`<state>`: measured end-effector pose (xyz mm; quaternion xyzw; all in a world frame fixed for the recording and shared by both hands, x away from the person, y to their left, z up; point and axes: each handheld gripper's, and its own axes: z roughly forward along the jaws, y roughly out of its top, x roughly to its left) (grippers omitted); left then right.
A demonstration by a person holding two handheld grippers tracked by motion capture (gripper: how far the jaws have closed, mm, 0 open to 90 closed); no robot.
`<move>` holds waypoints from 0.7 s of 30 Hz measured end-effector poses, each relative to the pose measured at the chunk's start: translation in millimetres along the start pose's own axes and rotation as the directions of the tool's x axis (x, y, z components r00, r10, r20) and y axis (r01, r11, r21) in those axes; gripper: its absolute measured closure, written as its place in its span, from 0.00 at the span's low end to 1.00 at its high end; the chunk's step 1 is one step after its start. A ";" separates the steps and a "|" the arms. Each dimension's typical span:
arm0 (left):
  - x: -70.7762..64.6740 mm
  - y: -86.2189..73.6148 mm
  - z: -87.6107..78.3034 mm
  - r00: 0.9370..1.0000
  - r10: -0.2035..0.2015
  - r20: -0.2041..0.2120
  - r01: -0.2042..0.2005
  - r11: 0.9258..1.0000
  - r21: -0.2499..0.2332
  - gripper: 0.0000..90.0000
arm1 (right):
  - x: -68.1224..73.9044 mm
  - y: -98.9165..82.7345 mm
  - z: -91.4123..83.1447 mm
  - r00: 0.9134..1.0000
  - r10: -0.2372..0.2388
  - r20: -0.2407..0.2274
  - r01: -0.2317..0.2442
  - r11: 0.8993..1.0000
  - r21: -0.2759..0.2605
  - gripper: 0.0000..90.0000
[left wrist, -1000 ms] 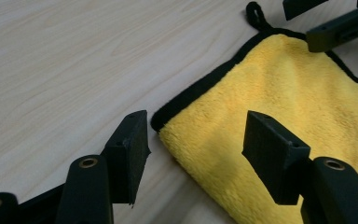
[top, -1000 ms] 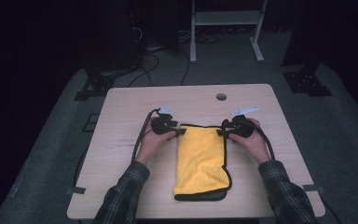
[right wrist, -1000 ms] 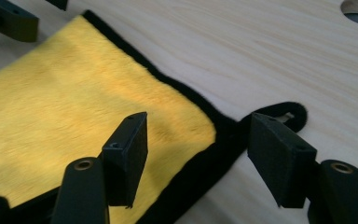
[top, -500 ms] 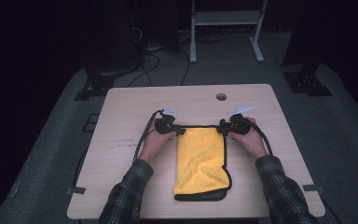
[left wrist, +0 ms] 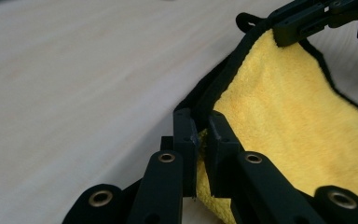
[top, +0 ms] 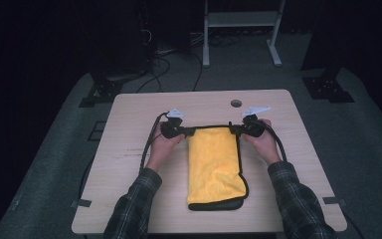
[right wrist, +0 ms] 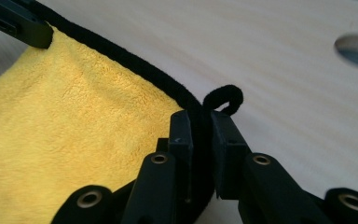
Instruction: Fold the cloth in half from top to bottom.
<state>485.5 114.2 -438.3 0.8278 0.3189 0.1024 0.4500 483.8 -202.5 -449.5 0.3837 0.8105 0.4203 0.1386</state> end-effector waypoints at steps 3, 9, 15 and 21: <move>0.8 5.5 -6.4 1.000 0.008 -0.001 -0.008 1.000 -0.021 0.93 | 0.4 9.6 -4.8 1.000 -0.008 0.004 0.008 1.000 -0.025 0.88; -2.1 15.7 -27.3 1.000 0.027 0.016 -0.026 0.996 -0.081 0.93 | 6.1 27.3 -21.8 0.999 -0.036 -0.008 0.035 0.995 -0.095 0.88; -23.5 9.5 -49.3 0.995 0.069 0.071 -0.061 0.993 -0.102 0.92 | 20.9 19.1 -45.9 0.995 -0.087 -0.052 0.080 0.988 -0.131 0.88; -42.5 -1.3 -63.3 0.988 0.104 0.111 -0.093 0.991 -0.100 0.92 | 35.1 -0.5 -65.5 0.988 -0.120 -0.096 0.104 0.982 -0.156 0.88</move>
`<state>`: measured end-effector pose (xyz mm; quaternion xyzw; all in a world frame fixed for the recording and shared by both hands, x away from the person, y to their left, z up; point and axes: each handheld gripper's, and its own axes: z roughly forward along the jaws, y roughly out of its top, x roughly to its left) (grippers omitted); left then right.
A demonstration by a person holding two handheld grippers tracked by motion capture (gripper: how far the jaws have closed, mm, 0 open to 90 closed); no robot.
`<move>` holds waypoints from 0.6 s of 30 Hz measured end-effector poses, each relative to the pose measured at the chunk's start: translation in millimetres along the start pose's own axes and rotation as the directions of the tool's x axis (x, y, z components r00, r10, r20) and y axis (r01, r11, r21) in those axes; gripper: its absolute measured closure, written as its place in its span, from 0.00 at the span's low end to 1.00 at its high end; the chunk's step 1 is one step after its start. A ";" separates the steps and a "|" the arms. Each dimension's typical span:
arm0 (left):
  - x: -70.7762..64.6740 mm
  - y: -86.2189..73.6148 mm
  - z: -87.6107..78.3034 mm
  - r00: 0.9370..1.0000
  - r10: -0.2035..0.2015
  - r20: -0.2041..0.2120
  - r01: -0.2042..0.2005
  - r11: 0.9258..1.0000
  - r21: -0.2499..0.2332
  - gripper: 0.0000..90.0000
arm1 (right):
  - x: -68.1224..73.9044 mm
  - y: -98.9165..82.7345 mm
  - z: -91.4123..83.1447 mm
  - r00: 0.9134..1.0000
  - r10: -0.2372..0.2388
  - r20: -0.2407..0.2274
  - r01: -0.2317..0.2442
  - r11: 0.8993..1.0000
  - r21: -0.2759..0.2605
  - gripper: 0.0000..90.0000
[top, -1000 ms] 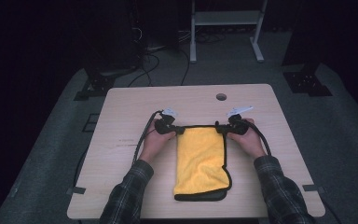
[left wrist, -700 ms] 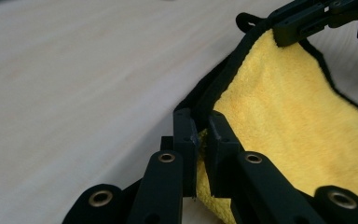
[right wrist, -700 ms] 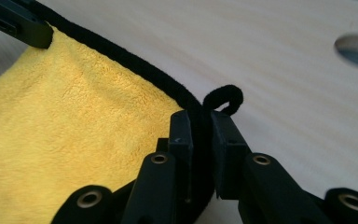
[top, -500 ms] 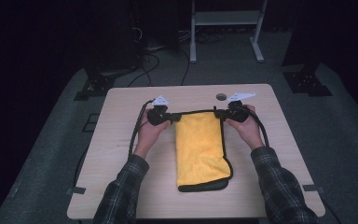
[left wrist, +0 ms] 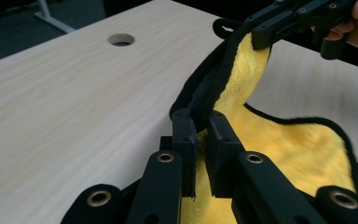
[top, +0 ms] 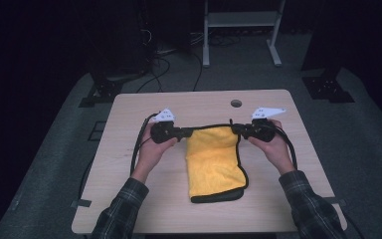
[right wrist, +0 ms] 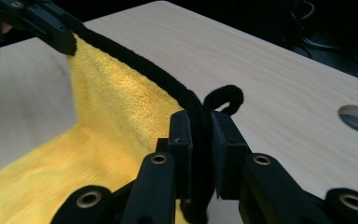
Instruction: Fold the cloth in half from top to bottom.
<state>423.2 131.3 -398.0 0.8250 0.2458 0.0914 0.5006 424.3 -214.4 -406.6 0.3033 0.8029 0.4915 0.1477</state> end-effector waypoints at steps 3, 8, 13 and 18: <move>-17.3 -7.9 -8.0 0.999 0.006 0.033 -0.006 1.000 0.002 0.92 | 16.0 -10.1 -15.7 0.999 -0.028 -0.031 0.028 1.000 0.001 0.88; -35.0 -19.8 -12.5 0.998 0.007 0.066 -0.007 1.000 0.008 0.92 | 28.8 -21.2 -26.8 0.997 -0.046 -0.054 0.047 0.999 0.016 0.88; -52.8 -40.8 -13.9 0.995 0.003 0.103 -0.008 0.999 0.052 0.92 | 47.6 -41.3 -36.7 0.995 -0.054 -0.086 0.058 0.997 0.051 0.87; -63.4 -56.9 -14.1 0.991 -0.013 0.130 -0.001 0.995 0.104 0.92 | 63.5 -59.4 -40.0 0.992 -0.053 -0.116 0.063 0.994 0.085 0.87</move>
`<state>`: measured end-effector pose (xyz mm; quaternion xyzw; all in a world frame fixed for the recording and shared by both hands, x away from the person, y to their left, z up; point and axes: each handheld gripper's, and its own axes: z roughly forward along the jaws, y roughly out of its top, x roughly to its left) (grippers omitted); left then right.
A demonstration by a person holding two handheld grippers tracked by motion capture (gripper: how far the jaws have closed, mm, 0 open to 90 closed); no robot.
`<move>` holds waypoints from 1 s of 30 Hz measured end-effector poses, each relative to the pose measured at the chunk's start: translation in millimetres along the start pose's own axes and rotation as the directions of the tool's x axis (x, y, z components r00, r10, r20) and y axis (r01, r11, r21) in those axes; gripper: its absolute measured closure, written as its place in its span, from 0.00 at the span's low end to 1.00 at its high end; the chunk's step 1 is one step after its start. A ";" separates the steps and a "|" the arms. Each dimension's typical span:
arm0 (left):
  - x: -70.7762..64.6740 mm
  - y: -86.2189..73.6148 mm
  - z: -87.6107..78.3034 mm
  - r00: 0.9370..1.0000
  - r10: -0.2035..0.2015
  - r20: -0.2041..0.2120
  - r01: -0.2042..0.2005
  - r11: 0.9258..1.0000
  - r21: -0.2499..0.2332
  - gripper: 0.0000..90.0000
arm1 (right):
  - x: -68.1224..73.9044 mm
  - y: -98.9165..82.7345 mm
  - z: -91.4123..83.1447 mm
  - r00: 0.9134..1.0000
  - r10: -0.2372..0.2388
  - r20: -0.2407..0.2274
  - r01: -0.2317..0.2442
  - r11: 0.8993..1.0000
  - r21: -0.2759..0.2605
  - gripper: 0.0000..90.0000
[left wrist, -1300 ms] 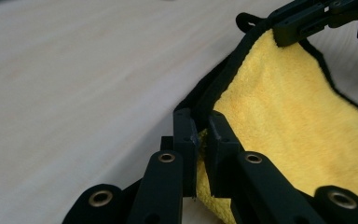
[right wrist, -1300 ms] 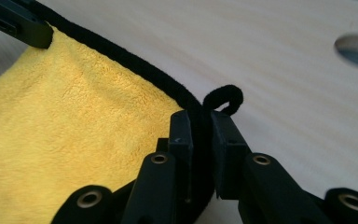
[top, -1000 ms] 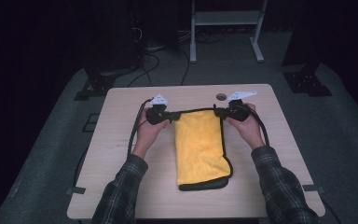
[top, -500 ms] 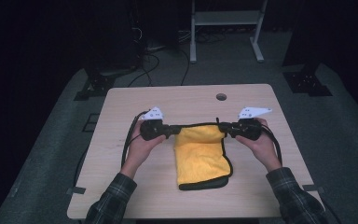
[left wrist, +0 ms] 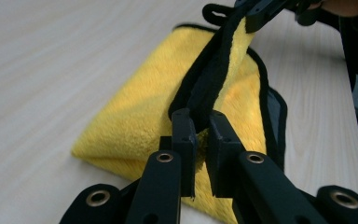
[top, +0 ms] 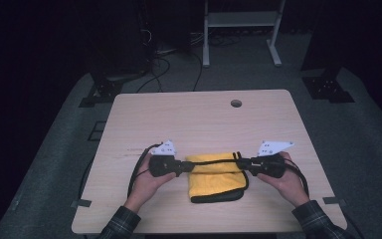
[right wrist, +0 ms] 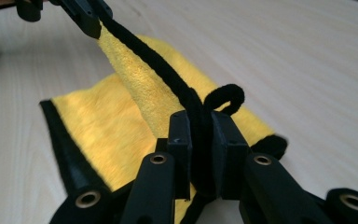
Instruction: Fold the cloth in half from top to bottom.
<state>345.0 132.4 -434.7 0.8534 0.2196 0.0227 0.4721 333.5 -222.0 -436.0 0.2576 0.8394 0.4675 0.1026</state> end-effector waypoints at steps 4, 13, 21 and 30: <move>-6.9 -8.7 4.6 1.000 -0.001 0.024 0.000 0.999 0.042 0.91 | 9.5 -9.7 -3.0 1.000 0.008 -0.022 -0.008 1.000 0.018 0.87; -14.7 -21.1 11.2 0.998 0.017 0.057 -0.024 0.992 0.126 0.90 | 22.9 -30.2 -3.5 0.998 0.021 -0.053 -0.017 0.998 0.066 0.86; -22.0 -32.5 8.8 0.994 0.013 0.104 -0.030 0.986 0.167 0.81 | 37.6 -39.2 -3.0 0.996 -0.018 -0.082 0.027 0.994 0.106 0.78; -30.7 -30.8 -14.8 0.990 0.022 0.139 -0.033 0.996 0.077 0.65 | 47.0 -36.7 -23.9 0.987 -0.007 -0.162 0.016 0.998 0.056 0.65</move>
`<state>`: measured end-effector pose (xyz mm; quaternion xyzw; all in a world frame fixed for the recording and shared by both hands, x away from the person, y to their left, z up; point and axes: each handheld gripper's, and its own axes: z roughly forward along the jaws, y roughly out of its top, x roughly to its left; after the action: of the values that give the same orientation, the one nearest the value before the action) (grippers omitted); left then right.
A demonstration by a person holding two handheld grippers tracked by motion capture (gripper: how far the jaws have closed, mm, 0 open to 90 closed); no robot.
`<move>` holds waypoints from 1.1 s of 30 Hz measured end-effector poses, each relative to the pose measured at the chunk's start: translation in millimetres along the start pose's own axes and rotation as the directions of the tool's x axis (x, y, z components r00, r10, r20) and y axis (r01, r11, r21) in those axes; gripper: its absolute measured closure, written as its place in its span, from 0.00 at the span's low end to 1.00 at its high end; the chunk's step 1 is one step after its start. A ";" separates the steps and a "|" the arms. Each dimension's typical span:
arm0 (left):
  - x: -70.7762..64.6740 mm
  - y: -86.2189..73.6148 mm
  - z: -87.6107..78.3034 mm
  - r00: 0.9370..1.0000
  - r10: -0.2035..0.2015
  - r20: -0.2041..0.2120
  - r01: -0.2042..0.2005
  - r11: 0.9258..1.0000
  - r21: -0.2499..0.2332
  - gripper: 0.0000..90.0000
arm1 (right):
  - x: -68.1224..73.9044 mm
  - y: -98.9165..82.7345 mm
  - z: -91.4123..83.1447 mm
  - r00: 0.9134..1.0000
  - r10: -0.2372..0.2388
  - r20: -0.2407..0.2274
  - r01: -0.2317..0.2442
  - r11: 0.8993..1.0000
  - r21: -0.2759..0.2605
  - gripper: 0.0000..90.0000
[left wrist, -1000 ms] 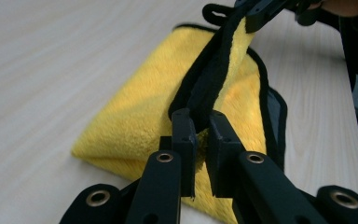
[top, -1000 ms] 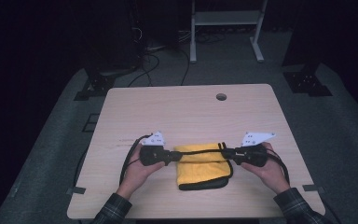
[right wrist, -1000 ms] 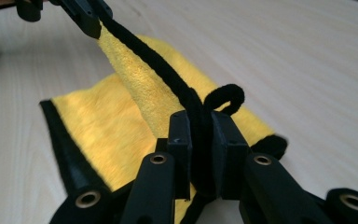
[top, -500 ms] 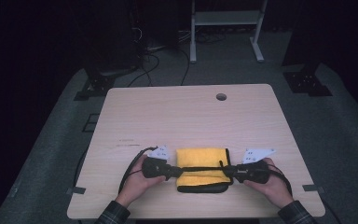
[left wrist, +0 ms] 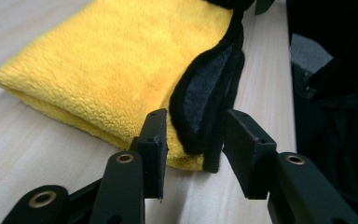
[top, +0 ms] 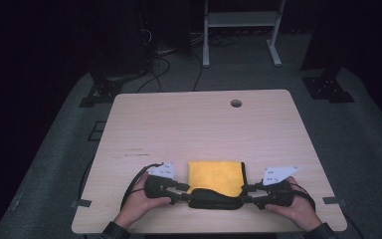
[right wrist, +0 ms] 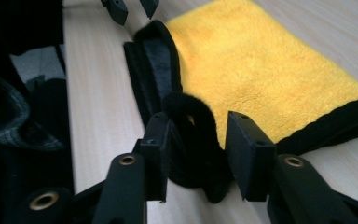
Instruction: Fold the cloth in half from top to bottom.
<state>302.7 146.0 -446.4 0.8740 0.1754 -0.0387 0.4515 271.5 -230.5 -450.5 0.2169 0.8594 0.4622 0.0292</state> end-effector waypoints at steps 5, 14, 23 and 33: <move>5.6 5.0 -0.4 0.998 -0.026 -0.049 0.024 0.999 -0.041 0.66 | -2.2 1.3 -10.8 1.000 0.023 0.009 -0.023 0.998 -0.055 0.70; 19.8 20.2 17.8 0.993 -0.040 -0.113 0.034 0.998 -0.059 0.74 | -9.2 18.1 -18.1 0.999 0.021 0.031 -0.017 0.991 -0.131 0.76; 7.9 12.7 44.7 0.999 0.018 -0.038 -0.015 0.997 0.074 0.82 | -13.9 12.5 14.2 0.999 0.013 0.047 -0.013 1.000 0.002 0.83; -1.6 1.9 37.4 0.999 0.020 -0.033 -0.018 0.998 0.059 0.72 | -7.4 -3.9 14.3 1.000 0.022 0.016 -0.023 0.998 0.051 0.81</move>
<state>305.3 114.6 -466.6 0.8891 0.1733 -0.0248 0.4228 280.4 -224.2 -462.9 0.2307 0.8683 0.4385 0.0249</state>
